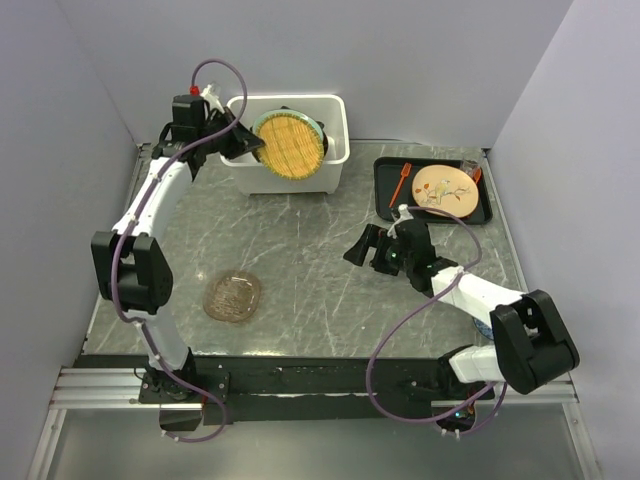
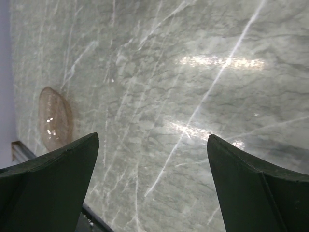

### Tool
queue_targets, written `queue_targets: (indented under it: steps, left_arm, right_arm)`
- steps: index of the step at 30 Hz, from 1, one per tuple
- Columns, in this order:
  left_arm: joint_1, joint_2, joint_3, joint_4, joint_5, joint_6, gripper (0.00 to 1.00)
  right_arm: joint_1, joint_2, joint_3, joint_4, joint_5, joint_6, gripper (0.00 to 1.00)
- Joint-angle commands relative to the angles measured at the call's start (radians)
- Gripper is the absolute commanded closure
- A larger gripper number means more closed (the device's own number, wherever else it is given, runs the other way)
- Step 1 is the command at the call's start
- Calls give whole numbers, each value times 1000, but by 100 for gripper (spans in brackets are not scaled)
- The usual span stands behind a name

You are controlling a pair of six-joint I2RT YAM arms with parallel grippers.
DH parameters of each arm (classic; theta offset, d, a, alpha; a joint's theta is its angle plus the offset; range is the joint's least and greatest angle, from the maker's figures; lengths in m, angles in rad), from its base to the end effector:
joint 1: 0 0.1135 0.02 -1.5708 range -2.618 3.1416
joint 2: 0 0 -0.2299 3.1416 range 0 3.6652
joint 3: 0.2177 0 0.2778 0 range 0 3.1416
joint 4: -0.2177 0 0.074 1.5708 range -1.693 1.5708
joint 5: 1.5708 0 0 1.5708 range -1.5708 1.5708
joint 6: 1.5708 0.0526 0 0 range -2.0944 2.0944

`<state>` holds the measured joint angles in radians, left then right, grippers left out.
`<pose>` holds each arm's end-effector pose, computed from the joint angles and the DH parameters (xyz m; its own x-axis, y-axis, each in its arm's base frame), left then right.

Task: Place the plates into the plastic bin on the countertop
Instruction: Place the plate in the plastic bin.

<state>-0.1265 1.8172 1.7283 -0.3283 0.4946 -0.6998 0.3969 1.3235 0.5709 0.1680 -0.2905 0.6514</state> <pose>0.4547 -0.0830 0.3234 -0.6563 -0.4880 -0.5755 0.1554 0.6590 -0.7360 0.2768 0.1324 0.1261 -0.7629 0.3101 -0.5673 -0.1611 0.7586 0.6313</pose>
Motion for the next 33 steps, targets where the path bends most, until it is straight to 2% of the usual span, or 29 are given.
queue_targets:
  steps: [1, 20, 33]
  left_arm:
    - [7, 28, 115, 23, 5, -26, 99]
    - [27, 229, 341, 34, -18, -89, 99]
    - [47, 355, 364, 155, -41, -225, 99]
  right_arm:
    - [13, -46, 46, -59, 79, -42, 0]
    - [48, -58, 112, -157, 197, -91, 0]
    - [54, -21, 130, -162, 192, -107, 0]
